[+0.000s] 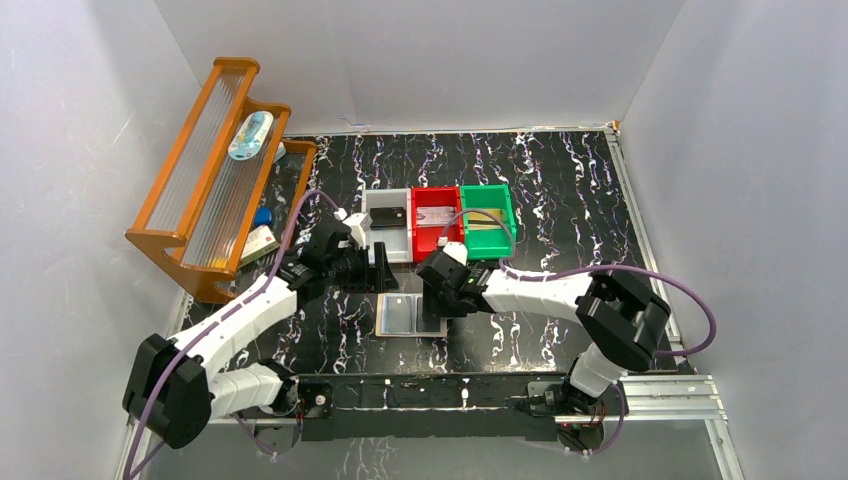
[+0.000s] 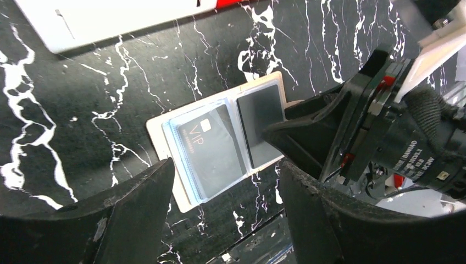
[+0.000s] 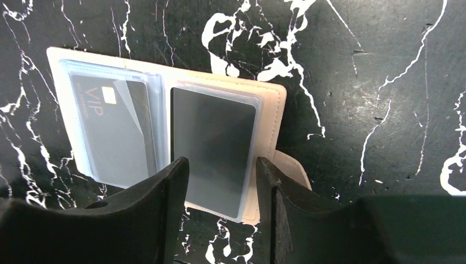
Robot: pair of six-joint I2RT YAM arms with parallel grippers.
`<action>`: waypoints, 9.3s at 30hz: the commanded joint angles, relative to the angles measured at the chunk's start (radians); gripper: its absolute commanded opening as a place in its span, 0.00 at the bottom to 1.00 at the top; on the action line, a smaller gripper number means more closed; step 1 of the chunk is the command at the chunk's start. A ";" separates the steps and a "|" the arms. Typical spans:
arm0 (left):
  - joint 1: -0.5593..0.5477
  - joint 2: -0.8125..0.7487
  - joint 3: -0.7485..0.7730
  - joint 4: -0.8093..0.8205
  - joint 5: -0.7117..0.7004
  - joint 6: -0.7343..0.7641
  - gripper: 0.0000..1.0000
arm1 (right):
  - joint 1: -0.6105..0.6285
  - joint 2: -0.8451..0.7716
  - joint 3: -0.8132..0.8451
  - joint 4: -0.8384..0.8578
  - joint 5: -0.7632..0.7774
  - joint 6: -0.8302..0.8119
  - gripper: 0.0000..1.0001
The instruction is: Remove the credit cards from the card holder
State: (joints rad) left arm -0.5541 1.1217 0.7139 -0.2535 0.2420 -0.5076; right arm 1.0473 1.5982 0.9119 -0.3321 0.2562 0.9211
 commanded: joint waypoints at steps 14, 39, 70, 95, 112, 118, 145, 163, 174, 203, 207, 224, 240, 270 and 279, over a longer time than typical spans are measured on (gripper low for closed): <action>-0.125 0.154 0.017 0.085 0.095 -0.093 0.62 | -0.072 -0.042 -0.297 0.330 -0.157 0.130 0.17; -0.191 0.316 -0.040 0.107 -0.051 -0.188 0.45 | -0.130 -0.104 -0.378 0.521 -0.315 0.128 0.24; -0.191 0.153 -0.037 0.068 -0.112 -0.151 0.50 | -0.129 -0.044 -0.255 0.563 -0.440 0.111 0.36; -0.191 0.197 -0.030 0.024 -0.149 -0.195 0.51 | -0.127 0.201 -0.371 0.583 -0.378 0.209 0.25; -0.170 0.242 -0.107 0.080 -0.110 -0.153 0.60 | -0.139 0.218 -0.388 0.613 -0.395 0.209 0.26; -0.170 0.271 -0.097 -0.012 -0.189 -0.155 0.61 | -0.140 0.212 -0.394 0.613 -0.397 0.214 0.26; -0.157 0.081 -0.238 0.368 0.115 -0.351 0.22 | -0.161 0.232 -0.403 0.645 -0.421 0.202 0.26; -0.121 -0.038 -0.333 0.412 0.080 -0.428 0.00 | -0.163 0.213 -0.392 0.605 -0.397 0.188 0.27; -0.104 0.011 -0.340 0.412 0.148 -0.382 0.01 | -0.162 0.175 -0.362 0.586 -0.393 0.151 0.30; -0.073 -0.022 -0.321 0.243 0.112 -0.316 0.02 | -0.161 0.093 -0.337 0.585 -0.408 0.107 0.29; -0.071 -0.008 -0.343 0.286 0.123 -0.336 0.03 | -0.159 0.021 -0.284 0.588 -0.458 0.054 0.30; -0.066 -0.003 -0.370 0.313 0.128 -0.352 0.14 | -0.031 0.276 0.058 0.119 -0.112 -0.031 0.28; -0.041 -0.107 -0.495 0.454 0.180 -0.458 0.12 | 0.000 0.263 0.018 0.124 -0.081 -0.015 0.25; -0.017 -0.178 -0.539 0.432 0.157 -0.485 0.12 | 0.000 0.275 0.018 0.134 -0.098 -0.009 0.25; 0.009 -0.190 -0.614 0.567 0.190 -0.590 0.00 | 0.000 0.273 0.011 0.140 -0.105 -0.005 0.25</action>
State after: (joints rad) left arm -0.5644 0.9516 0.1394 0.2405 0.3885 -1.0386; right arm 1.0409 1.7947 0.9871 -0.0212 0.1215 0.9390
